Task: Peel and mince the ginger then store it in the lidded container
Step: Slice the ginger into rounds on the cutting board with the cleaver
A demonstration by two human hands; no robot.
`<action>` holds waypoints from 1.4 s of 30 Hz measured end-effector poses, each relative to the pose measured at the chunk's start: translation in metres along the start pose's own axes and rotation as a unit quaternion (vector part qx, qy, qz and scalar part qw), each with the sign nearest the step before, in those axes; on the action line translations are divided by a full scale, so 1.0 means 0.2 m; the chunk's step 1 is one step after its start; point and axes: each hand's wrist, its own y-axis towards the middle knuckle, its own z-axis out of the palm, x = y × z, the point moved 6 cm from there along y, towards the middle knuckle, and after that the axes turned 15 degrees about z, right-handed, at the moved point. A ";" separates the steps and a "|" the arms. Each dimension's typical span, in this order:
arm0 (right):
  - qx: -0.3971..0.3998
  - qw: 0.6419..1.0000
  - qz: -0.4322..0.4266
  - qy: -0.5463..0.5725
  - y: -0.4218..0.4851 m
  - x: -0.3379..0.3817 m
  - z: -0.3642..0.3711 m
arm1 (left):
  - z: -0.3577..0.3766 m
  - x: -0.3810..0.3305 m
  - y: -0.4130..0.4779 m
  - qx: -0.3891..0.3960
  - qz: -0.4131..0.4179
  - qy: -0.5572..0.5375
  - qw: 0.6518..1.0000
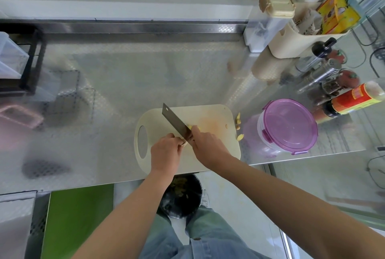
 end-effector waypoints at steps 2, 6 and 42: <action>-0.005 1.000 0.005 -0.005 0.01 -0.01 0.00 | 0.00 0.00 0.00 0.004 -0.001 0.002 1.000; -0.002 1.000 0.003 -0.022 0.01 -0.01 0.01 | 0.00 0.00 0.01 0.012 0.002 0.006 1.000; 0.029 0.999 -0.008 -0.015 0.04 0.00 0.00 | 0.00 0.00 0.03 0.053 0.030 0.003 0.998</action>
